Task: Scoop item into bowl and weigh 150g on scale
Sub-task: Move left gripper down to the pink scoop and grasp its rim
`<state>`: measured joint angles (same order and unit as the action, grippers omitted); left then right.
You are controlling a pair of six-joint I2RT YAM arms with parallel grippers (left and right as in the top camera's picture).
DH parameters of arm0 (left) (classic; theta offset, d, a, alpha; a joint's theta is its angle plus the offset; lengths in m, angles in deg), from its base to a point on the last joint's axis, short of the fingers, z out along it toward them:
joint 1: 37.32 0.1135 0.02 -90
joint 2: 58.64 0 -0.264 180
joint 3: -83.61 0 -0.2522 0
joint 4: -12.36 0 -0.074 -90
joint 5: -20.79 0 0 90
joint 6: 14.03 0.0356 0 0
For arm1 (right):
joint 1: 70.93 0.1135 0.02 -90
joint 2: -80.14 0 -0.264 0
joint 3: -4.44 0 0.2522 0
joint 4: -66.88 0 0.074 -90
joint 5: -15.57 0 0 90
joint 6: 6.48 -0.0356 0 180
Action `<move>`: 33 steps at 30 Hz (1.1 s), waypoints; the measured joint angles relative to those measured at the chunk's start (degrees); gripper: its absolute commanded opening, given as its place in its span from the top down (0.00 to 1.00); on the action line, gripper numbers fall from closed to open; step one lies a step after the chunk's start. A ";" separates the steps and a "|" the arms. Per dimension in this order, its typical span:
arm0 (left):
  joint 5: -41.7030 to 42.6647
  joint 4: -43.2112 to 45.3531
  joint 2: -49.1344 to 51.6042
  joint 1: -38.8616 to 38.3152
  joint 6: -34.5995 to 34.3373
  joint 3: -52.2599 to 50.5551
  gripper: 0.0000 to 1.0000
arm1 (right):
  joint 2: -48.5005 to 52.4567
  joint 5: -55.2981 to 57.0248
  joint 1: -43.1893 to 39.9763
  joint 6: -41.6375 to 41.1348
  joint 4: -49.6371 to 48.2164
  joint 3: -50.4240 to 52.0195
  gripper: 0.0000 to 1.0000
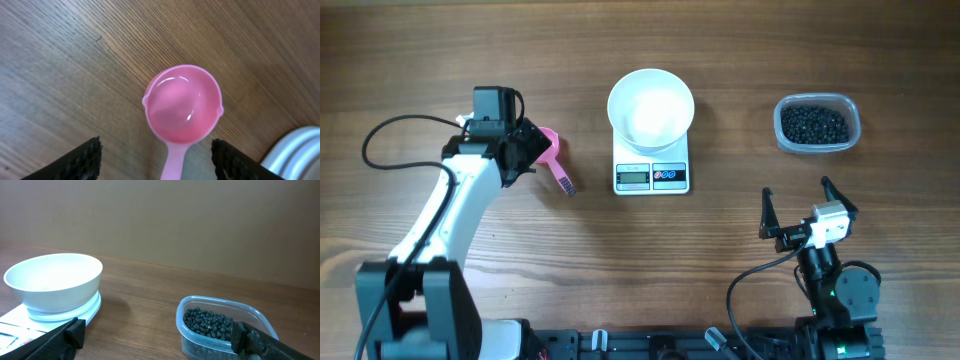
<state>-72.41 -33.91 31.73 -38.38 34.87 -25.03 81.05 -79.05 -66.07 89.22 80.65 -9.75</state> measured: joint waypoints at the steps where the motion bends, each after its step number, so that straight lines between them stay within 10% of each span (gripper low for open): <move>1: -0.04 0.44 0.57 0.00 -0.04 0.00 0.22 | 0.00 0.00 0.00 0.00 0.00 0.00 0.00; 26: -0.39 10.80 11.13 0.70 -1.51 0.02 0.51 | 0.00 0.00 0.00 0.00 0.00 0.00 0.00; 33: 0.72 11.34 14.43 0.70 -1.86 0.28 0.96 | 0.00 0.00 0.00 0.00 0.00 0.00 0.00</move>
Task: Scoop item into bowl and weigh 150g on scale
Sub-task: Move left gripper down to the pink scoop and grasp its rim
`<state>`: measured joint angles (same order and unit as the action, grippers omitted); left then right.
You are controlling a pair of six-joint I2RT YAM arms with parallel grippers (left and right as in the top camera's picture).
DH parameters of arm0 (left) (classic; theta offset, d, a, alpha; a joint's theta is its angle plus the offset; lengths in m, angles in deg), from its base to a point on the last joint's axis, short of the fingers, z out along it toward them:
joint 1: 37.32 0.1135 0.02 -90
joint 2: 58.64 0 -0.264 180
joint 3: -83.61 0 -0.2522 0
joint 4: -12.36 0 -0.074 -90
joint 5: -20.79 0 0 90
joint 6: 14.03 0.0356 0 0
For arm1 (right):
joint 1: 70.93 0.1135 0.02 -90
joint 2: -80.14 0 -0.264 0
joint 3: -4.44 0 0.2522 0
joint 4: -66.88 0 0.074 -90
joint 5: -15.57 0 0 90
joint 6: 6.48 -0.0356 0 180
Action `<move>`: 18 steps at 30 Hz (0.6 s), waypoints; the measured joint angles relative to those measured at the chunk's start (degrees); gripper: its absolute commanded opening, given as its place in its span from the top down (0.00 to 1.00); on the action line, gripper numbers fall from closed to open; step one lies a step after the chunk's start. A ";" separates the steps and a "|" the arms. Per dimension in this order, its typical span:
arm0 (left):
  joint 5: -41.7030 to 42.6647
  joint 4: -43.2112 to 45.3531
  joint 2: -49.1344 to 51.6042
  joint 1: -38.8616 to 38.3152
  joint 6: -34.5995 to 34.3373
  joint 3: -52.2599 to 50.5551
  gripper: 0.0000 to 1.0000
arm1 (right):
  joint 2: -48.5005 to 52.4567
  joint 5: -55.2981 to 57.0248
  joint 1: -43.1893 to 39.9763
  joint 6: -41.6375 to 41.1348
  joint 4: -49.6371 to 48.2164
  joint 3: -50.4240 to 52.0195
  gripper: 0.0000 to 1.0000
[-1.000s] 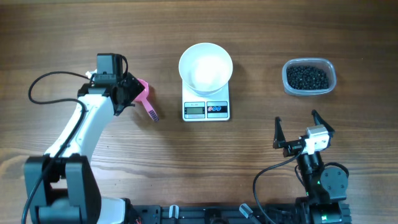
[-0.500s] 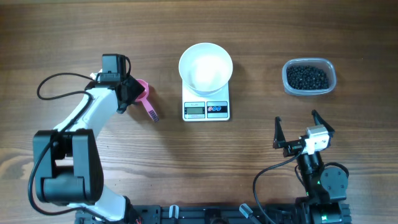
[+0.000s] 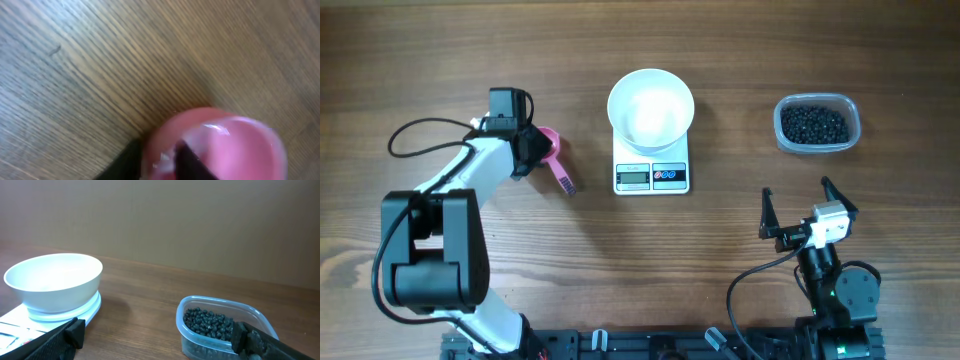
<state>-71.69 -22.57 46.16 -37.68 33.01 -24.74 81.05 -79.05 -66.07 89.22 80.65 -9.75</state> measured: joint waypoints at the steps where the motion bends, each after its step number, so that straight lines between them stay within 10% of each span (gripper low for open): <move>1: 0.26 -0.15 0.17 0.00 -0.13 0.00 0.96 | 0.00 0.00 0.00 0.00 0.00 0.00 0.00; 18: 0.87 -7.74 -5.09 0.00 -0.44 0.04 0.96 | 0.00 0.00 0.00 0.00 0.00 0.00 0.00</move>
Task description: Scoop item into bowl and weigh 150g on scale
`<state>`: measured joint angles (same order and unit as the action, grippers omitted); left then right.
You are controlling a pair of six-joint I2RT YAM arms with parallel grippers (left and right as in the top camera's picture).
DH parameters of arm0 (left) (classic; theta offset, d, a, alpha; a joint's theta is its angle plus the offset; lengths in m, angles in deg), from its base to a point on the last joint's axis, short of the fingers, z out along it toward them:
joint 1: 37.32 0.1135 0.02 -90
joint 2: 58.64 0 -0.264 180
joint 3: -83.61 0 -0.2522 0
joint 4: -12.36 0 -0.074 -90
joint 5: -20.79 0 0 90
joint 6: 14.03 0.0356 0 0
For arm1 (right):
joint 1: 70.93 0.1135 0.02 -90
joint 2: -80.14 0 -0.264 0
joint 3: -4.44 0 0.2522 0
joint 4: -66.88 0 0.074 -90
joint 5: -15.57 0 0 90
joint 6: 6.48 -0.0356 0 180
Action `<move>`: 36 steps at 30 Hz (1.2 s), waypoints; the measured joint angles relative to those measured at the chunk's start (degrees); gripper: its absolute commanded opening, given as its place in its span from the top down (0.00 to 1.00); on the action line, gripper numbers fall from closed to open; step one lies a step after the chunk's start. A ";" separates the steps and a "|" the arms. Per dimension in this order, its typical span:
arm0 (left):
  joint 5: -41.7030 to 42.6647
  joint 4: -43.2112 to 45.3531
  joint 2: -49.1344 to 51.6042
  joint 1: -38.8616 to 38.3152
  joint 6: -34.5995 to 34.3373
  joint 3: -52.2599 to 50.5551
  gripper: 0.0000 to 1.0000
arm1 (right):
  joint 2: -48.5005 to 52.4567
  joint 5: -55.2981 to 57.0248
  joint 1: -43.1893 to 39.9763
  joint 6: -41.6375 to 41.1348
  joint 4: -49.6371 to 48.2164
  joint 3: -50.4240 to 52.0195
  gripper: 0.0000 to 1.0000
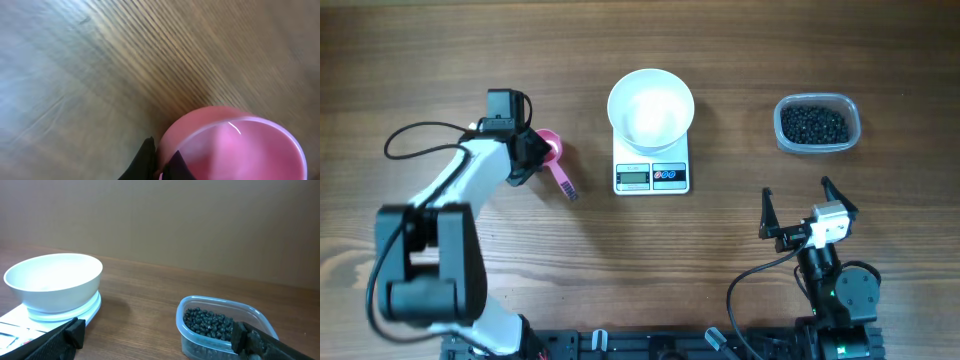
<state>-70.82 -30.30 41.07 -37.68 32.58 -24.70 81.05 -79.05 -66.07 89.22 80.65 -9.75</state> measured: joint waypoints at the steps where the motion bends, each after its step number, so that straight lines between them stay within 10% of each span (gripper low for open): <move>1: 0.02 -1.27 -1.95 0.00 -0.63 0.00 0.96 | -0.02 0.00 0.00 0.00 0.00 0.00 0.00; 13: 5.64 -7.58 -24.44 0.00 -8.22 0.00 0.96 | 0.00 -6.23 0.00 -4.94 -1.88 0.00 0.00; 24: 7.69 -8.04 -27.28 0.00 -8.87 0.00 0.96 | 0.00 -25.62 0.00 -63.49 -2.69 0.04 0.01; 36: 9.70 -8.11 -27.28 0.00 -9.29 0.00 0.96 | 8.68 -27.04 0.00 -58.86 4.76 -8.85 0.11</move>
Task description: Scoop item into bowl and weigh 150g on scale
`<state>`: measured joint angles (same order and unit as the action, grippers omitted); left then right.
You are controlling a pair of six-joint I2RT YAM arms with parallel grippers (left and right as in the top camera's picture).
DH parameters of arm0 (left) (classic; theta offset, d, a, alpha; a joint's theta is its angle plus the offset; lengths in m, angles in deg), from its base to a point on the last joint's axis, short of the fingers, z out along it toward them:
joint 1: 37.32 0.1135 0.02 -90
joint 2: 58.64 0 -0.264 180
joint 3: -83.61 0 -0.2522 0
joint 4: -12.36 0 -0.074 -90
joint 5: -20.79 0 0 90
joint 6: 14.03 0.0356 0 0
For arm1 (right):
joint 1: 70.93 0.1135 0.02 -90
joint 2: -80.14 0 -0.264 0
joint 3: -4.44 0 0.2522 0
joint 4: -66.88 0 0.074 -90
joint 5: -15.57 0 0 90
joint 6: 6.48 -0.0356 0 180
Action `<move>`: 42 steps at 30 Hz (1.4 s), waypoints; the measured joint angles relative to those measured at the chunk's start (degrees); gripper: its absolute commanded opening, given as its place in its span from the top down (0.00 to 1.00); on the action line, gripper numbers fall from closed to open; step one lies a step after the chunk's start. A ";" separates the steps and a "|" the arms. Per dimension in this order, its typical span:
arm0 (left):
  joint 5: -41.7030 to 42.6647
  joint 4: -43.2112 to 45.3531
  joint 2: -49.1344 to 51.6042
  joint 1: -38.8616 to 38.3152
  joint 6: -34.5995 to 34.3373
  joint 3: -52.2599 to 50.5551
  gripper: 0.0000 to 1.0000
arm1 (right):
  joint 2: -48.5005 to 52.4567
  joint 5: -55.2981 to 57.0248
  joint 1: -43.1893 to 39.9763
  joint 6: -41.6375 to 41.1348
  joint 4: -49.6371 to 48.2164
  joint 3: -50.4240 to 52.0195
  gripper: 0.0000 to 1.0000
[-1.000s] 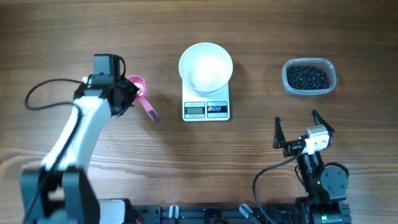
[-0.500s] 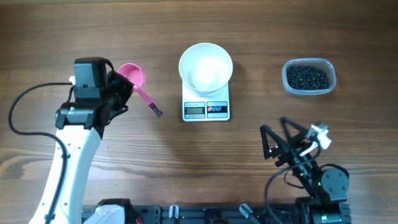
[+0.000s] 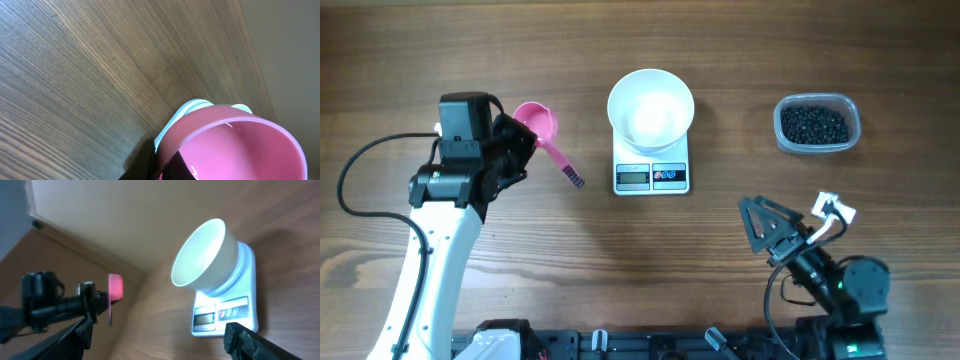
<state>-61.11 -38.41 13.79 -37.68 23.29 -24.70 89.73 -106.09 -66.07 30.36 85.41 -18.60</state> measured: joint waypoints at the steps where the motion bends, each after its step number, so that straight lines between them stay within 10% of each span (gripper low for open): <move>1: 0.31 0.00 0.00 0.00 -0.02 0.00 0.96 | 2.14 0.24 -0.02 1.86 2.38 -2.38 0.11; 6: 3.19 -0.13 0.00 0.00 -0.44 0.00 0.96 | 17.99 0.57 0.00 11.13 17.25 -17.81 0.11; 16: 6.80 -1.62 0.00 -2.93 -11.85 0.00 0.96 | 38.53 -12.48 0.59 11.34 11.19 -22.05 0.22; 31: -8.76 0.13 0.00 -30.03 -43.34 0.00 0.96 | 40.63 -8.94 21.64 11.21 -2.36 -22.05 0.32; 42: -12.76 0.55 0.00 -32.28 -50.12 0.00 0.96 | 42.42 2.38 26.18 9.49 -7.04 -22.05 0.43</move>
<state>-73.88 -37.87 13.79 -69.96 -26.83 -24.70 132.15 -103.70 -39.88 39.84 78.37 -40.65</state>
